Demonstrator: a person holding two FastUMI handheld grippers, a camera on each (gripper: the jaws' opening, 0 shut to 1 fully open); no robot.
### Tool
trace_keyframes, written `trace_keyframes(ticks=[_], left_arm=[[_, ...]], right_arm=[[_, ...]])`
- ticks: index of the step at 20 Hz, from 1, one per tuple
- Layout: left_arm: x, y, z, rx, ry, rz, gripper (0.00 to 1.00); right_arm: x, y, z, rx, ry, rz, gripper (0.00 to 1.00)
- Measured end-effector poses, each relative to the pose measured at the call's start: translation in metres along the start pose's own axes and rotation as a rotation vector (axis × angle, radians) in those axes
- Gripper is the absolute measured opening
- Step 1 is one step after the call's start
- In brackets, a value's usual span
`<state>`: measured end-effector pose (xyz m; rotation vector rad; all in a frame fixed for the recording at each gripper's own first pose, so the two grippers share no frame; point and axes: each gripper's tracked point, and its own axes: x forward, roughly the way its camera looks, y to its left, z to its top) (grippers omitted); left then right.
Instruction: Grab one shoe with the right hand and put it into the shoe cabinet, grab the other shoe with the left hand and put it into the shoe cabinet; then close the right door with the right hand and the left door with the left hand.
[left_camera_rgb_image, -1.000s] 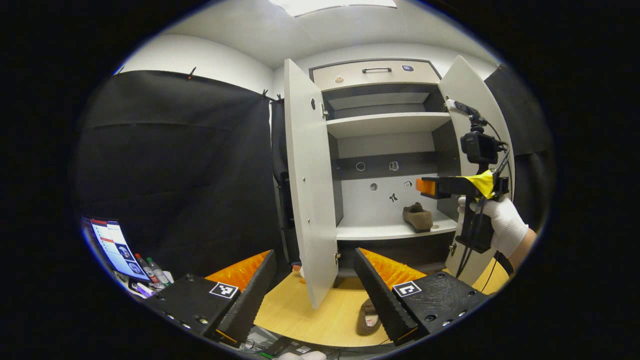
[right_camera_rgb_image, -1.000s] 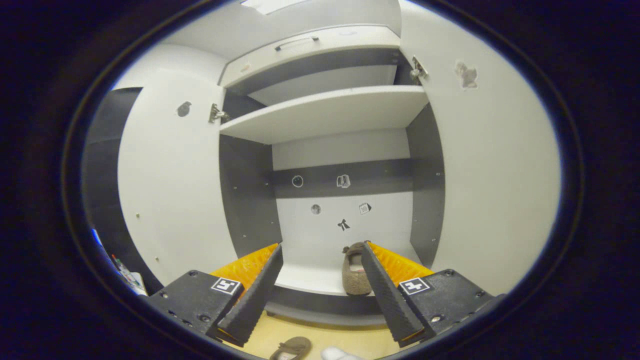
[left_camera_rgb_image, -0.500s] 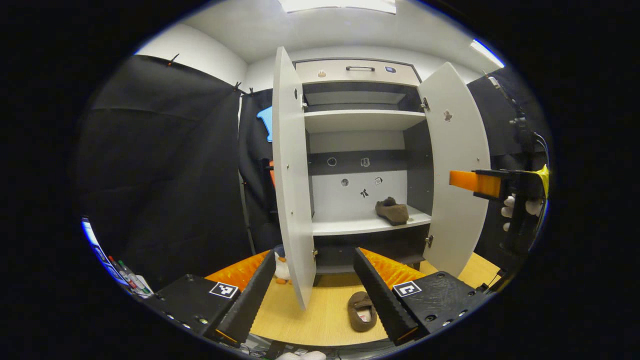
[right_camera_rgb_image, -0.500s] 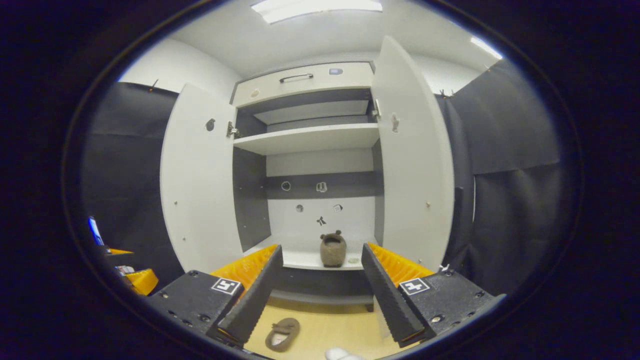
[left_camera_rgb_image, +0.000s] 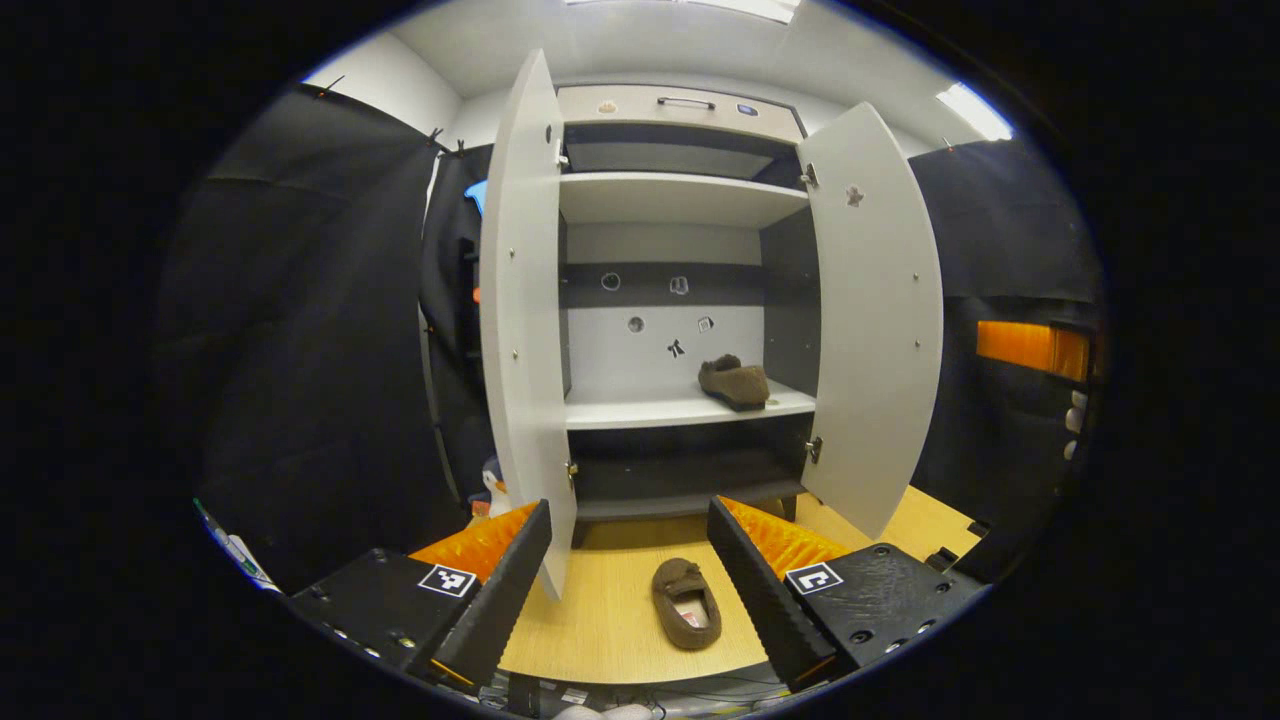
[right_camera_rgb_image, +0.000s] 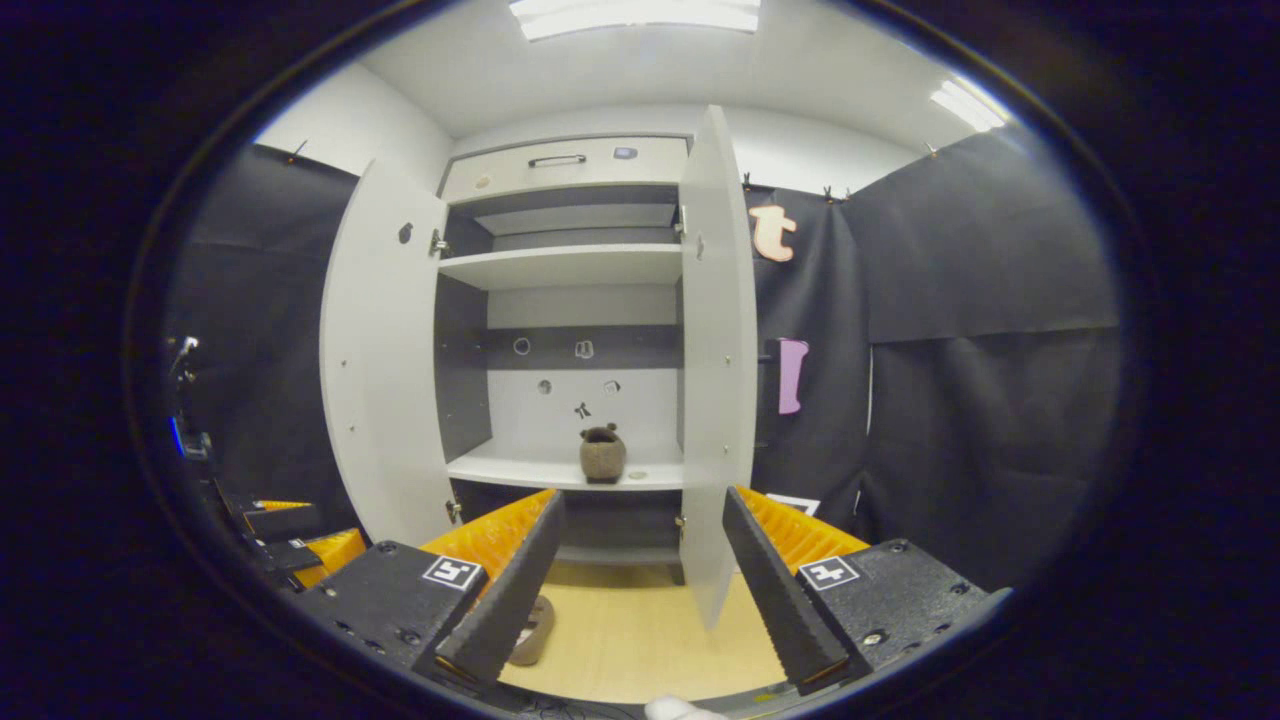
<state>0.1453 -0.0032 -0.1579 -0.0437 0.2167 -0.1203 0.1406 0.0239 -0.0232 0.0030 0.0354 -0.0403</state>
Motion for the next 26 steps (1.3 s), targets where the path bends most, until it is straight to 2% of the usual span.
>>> trace_keyframes(ticks=[2,6,7,8,11,14,22,26], left_arm=[[0.016,-0.011,-0.028,0.014,0.052,-0.026,0.97],[0.049,-0.038,-0.09,-0.023,0.182,-0.086,0.97],[0.058,-0.042,-0.107,-0.03,0.214,-0.09,1.0],[0.067,-0.047,-0.13,-0.04,0.271,-0.097,0.97],[0.093,-0.051,-0.187,-0.063,0.395,-0.085,0.98],[0.119,-0.045,-0.235,-0.025,0.477,-0.077,0.97],[0.184,-0.026,-0.29,0.012,0.567,-0.047,0.97],[0.216,-0.025,-0.299,0.001,0.538,-0.054,0.96]], right_arm=[[-0.004,-0.011,0.0,-0.012,0.012,-0.036,1.0],[-0.011,-0.034,-0.003,-0.03,0.034,-0.092,1.0],[-0.011,-0.039,-0.004,-0.033,0.042,-0.104,1.0],[-0.012,-0.045,-0.006,-0.039,0.053,-0.118,1.0],[-0.01,-0.058,-0.011,-0.056,0.084,-0.151,1.0],[-0.007,-0.069,-0.014,-0.062,0.099,-0.177,1.0],[0.012,-0.082,-0.032,-0.047,0.163,-0.223,1.0],[0.014,-0.083,-0.031,-0.054,0.165,-0.241,1.0]])
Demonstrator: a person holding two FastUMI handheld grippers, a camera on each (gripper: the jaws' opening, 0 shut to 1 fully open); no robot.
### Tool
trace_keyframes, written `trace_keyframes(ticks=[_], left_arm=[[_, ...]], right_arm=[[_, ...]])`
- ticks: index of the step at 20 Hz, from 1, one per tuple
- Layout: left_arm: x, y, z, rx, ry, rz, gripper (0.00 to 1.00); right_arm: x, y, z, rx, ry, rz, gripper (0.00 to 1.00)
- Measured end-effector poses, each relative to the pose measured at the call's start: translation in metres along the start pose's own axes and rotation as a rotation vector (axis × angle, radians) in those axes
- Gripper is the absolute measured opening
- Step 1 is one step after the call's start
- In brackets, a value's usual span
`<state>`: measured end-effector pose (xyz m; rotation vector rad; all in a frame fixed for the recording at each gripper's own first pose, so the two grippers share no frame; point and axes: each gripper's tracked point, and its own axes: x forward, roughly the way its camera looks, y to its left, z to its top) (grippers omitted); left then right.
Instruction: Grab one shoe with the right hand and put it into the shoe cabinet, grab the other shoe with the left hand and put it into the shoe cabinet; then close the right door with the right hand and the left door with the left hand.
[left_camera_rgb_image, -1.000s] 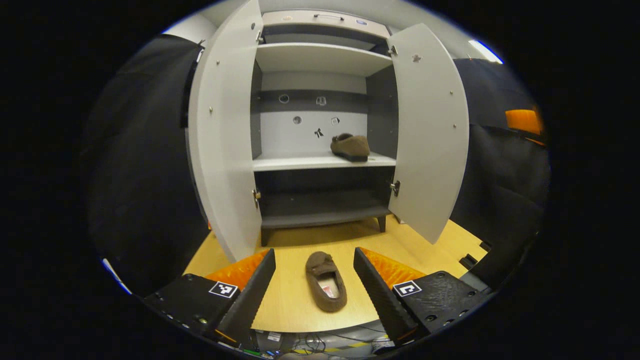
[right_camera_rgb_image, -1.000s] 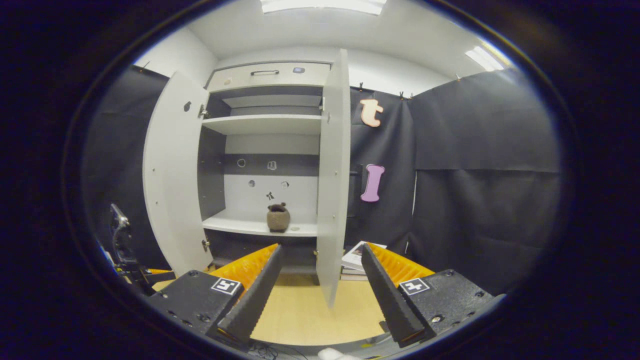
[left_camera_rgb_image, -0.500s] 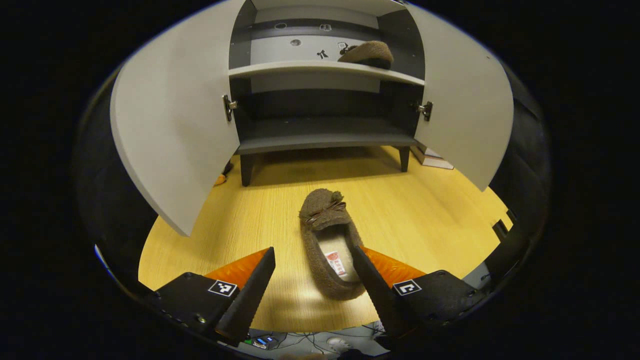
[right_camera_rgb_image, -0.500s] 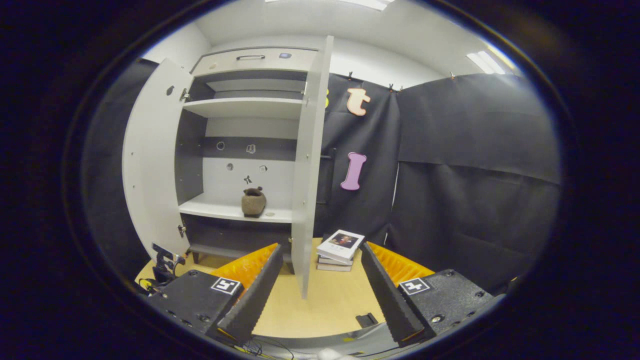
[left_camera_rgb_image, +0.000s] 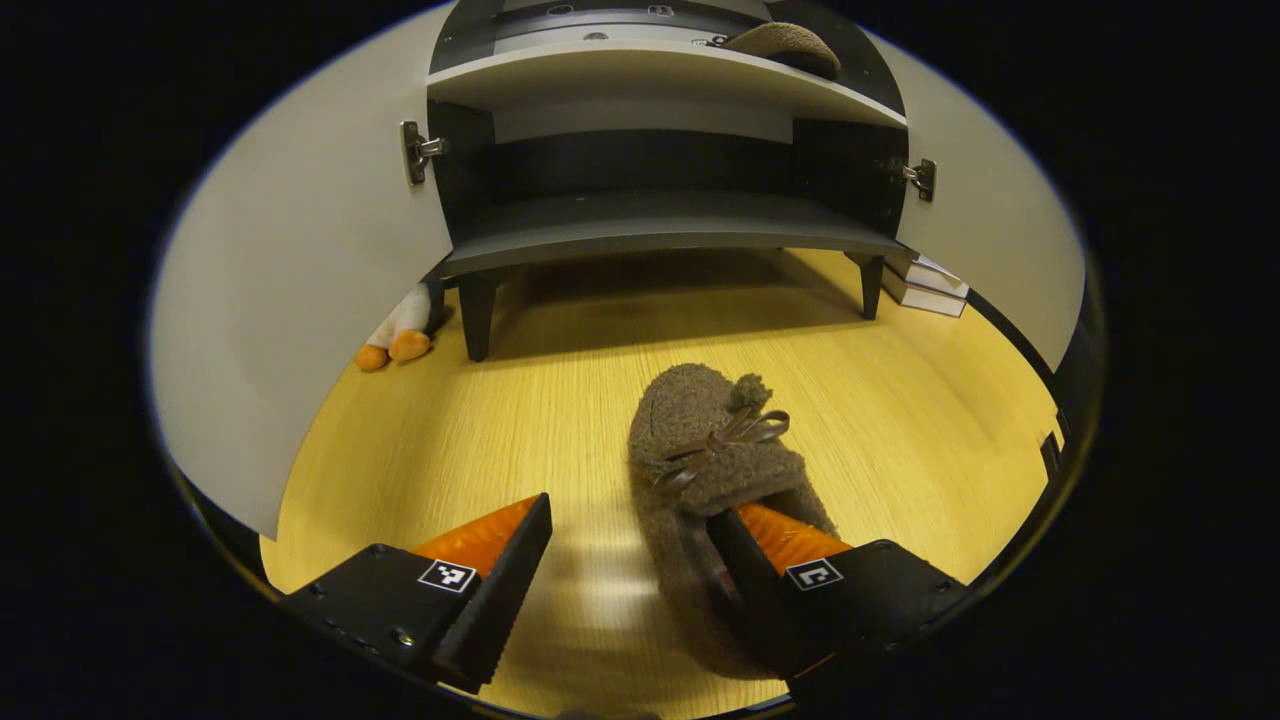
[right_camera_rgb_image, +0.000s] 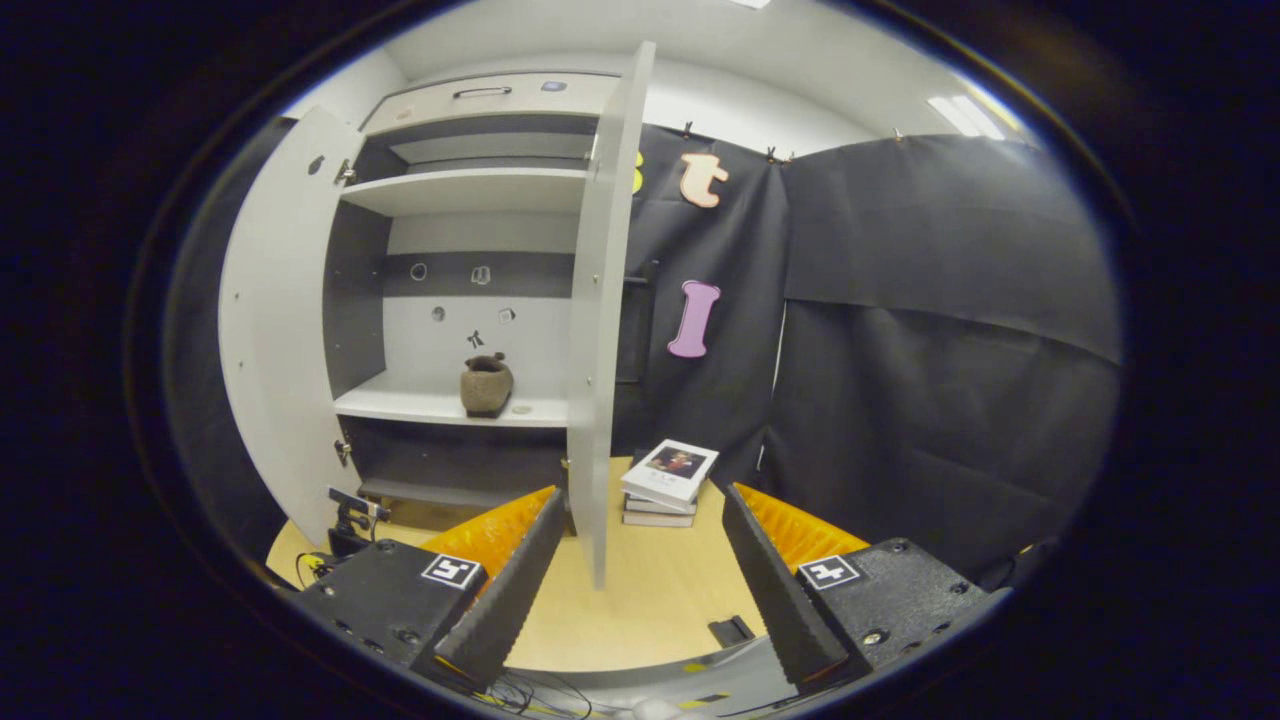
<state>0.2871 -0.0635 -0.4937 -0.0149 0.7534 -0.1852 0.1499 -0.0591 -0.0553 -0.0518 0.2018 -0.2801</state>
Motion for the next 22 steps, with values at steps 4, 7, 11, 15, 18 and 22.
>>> trace_keyframes(ticks=[4,7,11,15,18,22], left_arm=[[0.022,-0.004,0.005,-0.021,-0.034,-0.023,0.86],[0.033,-0.017,0.005,-0.061,-0.029,-0.07,0.64],[0.039,0.001,0.009,-0.072,-0.022,0.014,0.0],[0.015,0.002,0.017,-0.064,-0.021,0.005,0.01],[-0.018,0.002,0.047,-0.037,-0.08,0.009,0.0],[-0.071,-0.002,0.107,-0.026,-0.167,0.019,0.0]], right_arm=[[-0.002,-0.004,0.005,0.0,-0.012,-0.023,1.0],[-0.003,-0.005,0.003,0.003,-0.004,-0.031,1.0],[-0.002,-0.005,0.004,0.006,-0.002,-0.029,1.0],[0.0,0.0,0.01,0.017,-0.02,-0.008,1.0],[-0.001,0.005,0.013,0.021,-0.039,0.017,1.0],[0.0,0.012,0.014,0.035,-0.061,0.058,1.0]])
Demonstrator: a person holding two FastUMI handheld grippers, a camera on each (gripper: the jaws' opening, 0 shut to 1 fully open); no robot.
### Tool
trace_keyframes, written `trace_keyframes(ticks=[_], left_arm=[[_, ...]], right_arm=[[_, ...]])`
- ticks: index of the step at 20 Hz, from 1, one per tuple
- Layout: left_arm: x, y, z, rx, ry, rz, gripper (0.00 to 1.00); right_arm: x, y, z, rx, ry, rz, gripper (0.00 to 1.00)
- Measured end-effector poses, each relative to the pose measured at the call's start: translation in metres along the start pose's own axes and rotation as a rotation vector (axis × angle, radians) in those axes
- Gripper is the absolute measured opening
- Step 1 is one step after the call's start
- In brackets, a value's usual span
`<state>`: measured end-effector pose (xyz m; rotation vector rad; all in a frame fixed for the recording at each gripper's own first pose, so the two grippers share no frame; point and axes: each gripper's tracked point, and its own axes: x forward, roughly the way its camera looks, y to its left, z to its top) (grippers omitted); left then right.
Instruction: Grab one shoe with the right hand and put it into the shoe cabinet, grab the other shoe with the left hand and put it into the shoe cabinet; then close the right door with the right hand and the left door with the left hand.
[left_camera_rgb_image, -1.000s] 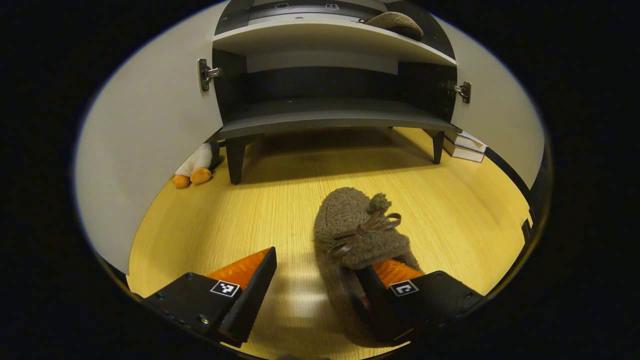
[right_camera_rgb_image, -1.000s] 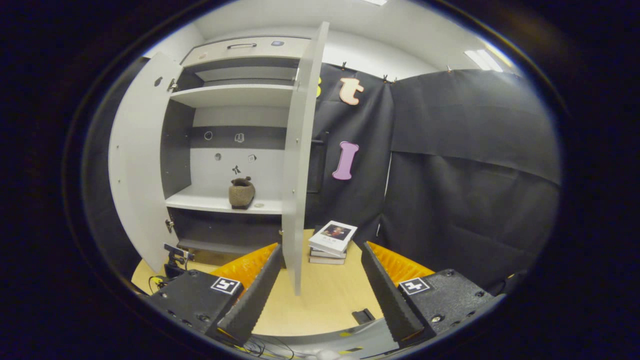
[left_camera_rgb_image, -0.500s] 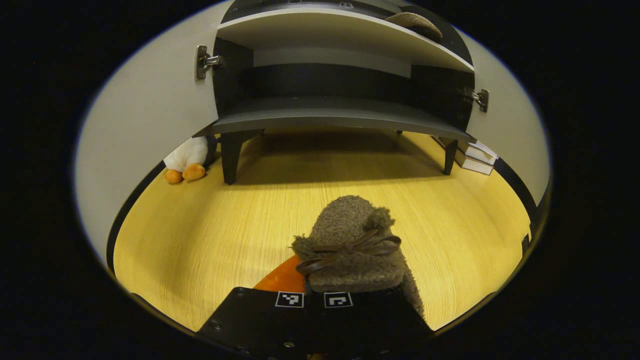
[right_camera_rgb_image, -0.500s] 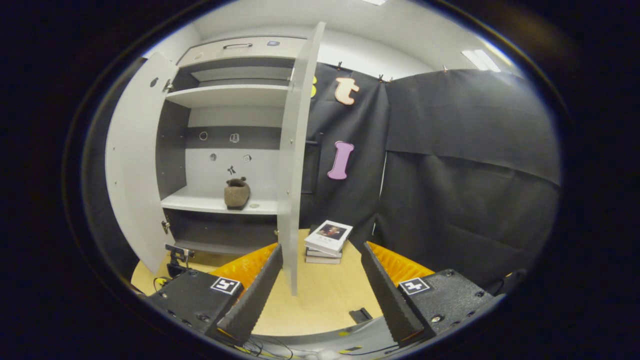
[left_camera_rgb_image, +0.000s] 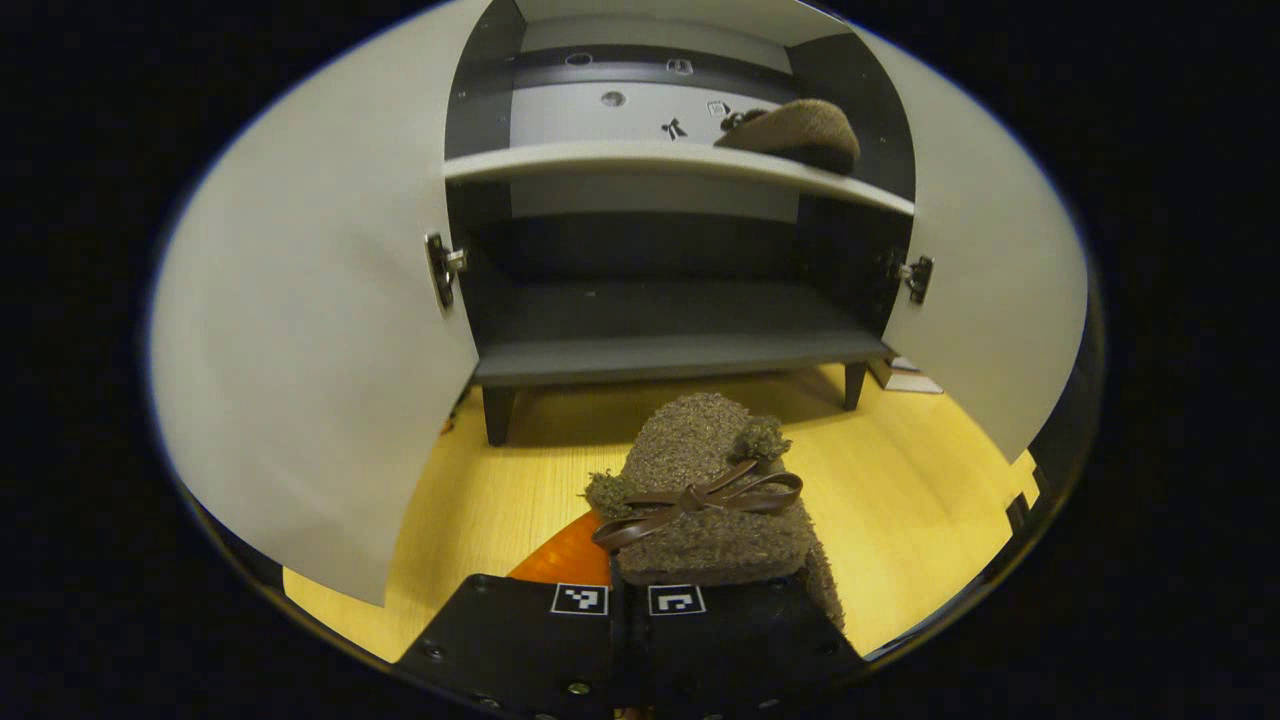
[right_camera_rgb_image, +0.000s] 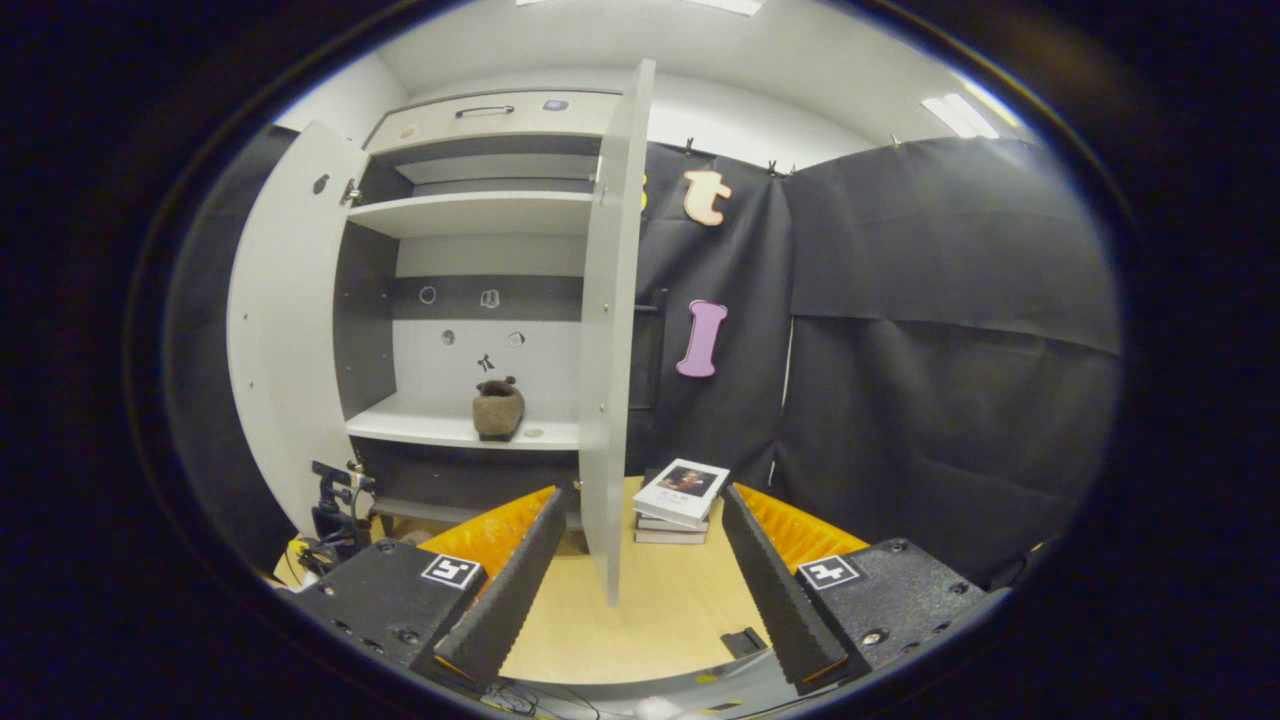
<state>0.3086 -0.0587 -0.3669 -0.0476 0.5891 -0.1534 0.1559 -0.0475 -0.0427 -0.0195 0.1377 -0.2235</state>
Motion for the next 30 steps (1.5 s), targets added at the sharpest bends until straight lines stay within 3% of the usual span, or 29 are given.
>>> trace_keyframes(ticks=[7,13,14,15,17,24,30], left_arm=[[-0.035,-0.013,0.158,0.017,-0.19,0.0,0.0],[-0.011,-0.015,0.296,0.02,-0.336,0.062,0.0],[-0.028,-0.023,0.294,0.015,-0.359,0.075,0.0],[0.004,-0.012,0.319,0.014,-0.371,0.099,0.0],[0.014,0.011,0.368,0.02,-0.391,0.14,0.0],[0.1,0.037,0.411,0.011,-0.353,0.242,0.0],[0.171,0.05,0.367,-0.02,-0.126,0.256,0.0]], right_arm=[[0.015,0.0,0.001,0.059,-0.011,0.063,1.0],[0.028,-0.004,0.004,0.058,-0.017,0.107,1.0],[0.03,-0.009,0.004,0.059,-0.016,0.11,1.0],[0.031,-0.012,0.003,0.058,-0.012,0.113,1.0],[0.032,-0.02,0.002,0.054,-0.009,0.11,1.0],[0.032,-0.048,0.008,0.032,-0.008,0.069,1.0],[0.032,-0.068,-0.005,0.033,0.035,0.024,1.0]])
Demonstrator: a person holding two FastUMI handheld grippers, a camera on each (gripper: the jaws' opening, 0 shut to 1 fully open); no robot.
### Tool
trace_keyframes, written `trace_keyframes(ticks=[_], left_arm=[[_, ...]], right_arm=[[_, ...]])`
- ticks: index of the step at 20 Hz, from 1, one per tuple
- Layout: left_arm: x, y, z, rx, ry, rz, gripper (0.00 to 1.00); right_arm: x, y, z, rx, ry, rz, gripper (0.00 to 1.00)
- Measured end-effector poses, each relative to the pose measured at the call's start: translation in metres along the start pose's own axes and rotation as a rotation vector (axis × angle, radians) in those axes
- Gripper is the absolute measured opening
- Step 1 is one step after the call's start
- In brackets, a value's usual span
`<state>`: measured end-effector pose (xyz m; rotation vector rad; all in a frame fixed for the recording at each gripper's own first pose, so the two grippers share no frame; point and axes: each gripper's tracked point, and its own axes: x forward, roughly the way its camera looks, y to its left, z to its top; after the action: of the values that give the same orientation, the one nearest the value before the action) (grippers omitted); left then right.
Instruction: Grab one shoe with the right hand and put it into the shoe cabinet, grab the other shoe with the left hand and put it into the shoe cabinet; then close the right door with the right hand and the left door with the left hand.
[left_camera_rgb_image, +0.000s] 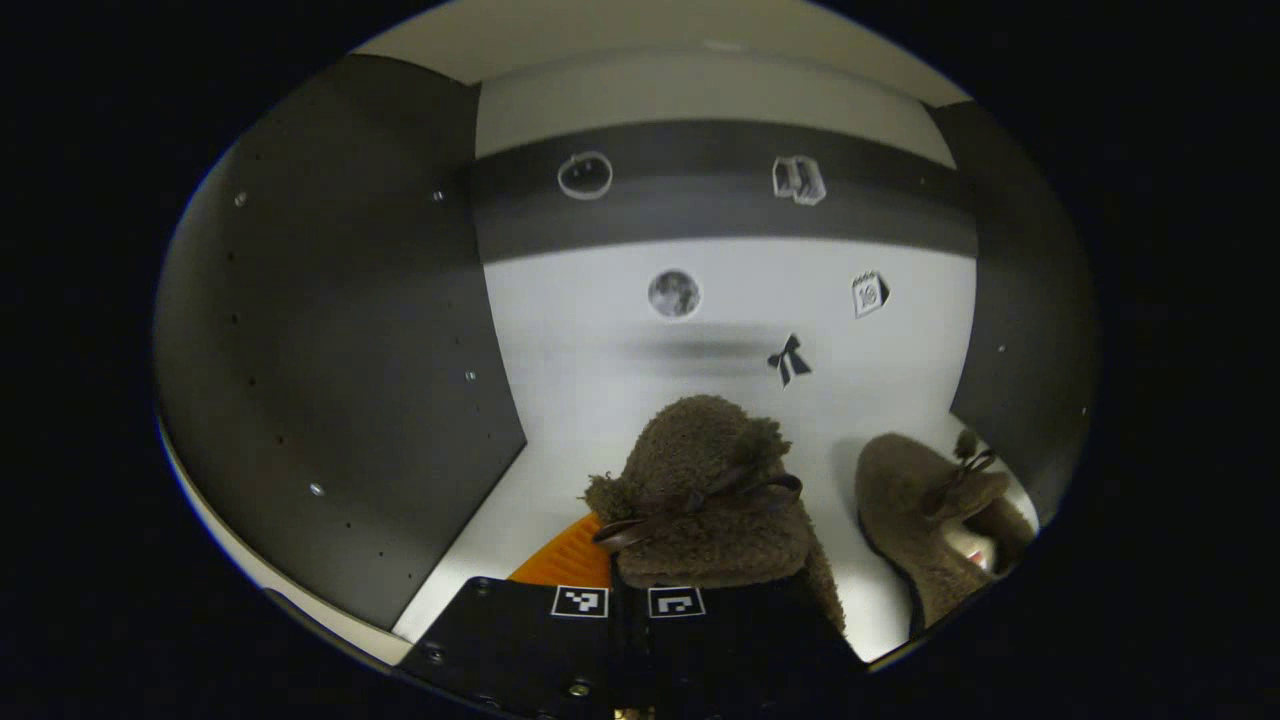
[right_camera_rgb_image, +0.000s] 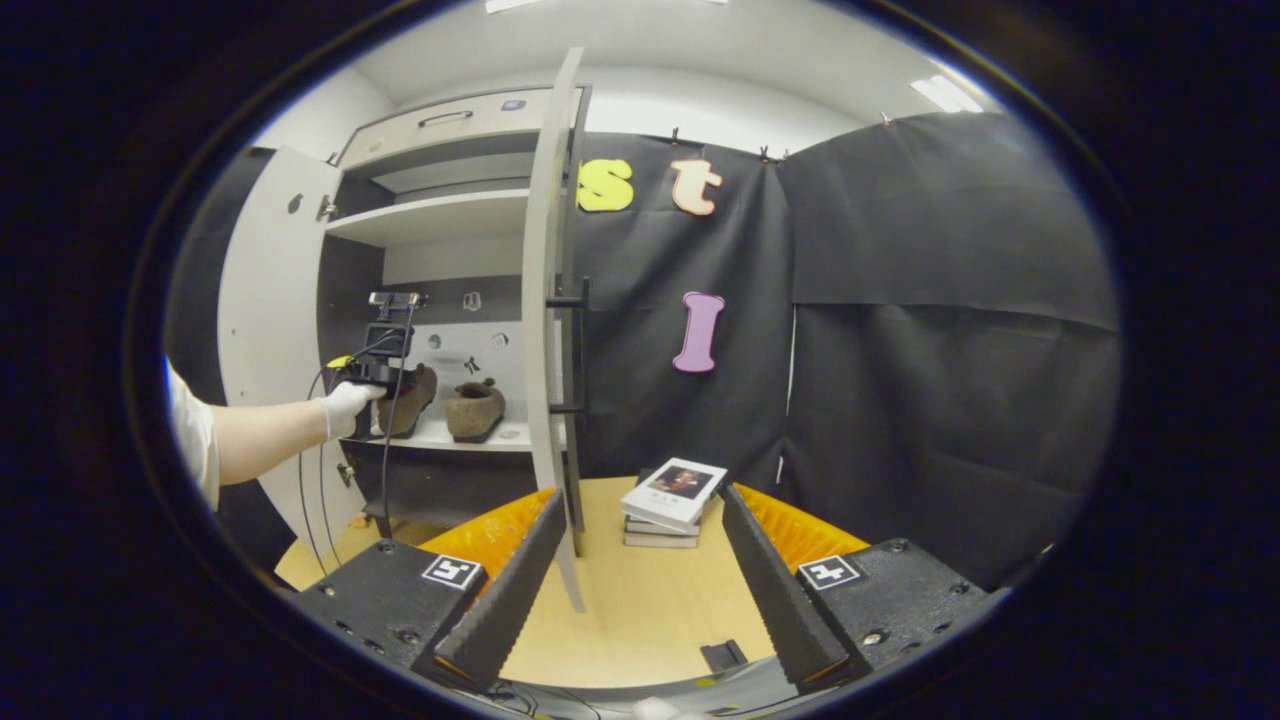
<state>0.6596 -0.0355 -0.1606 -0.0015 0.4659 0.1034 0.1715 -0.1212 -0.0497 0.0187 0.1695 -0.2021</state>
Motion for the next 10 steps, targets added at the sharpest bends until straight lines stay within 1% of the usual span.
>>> trace_keyframes(ticks=[3,5,7,8,9,10], left_arm=[[0.009,0.001,-0.012,0.022,0.07,-0.005,0.01],[0.012,0.0,-0.017,0.04,0.108,-0.014,0.03],[0.011,0.001,-0.019,0.065,0.128,-0.018,0.08],[0.007,0.0,-0.017,0.071,0.127,-0.024,0.16],[0.005,0.003,-0.016,0.068,0.124,-0.021,0.16],[0.002,0.004,-0.017,0.06,0.122,-0.029,0.4]], right_arm=[[0.005,-0.001,-0.006,0.024,0.025,0.002,1.0],[0.007,0.001,-0.009,0.036,0.036,0.005,1.0],[0.01,0.005,-0.01,0.041,0.041,0.012,1.0],[0.011,0.006,-0.011,0.035,0.036,0.016,1.0],[0.011,0.008,-0.011,0.025,0.037,0.014,1.0],[0.012,0.009,-0.013,0.02,0.039,0.018,1.0]])
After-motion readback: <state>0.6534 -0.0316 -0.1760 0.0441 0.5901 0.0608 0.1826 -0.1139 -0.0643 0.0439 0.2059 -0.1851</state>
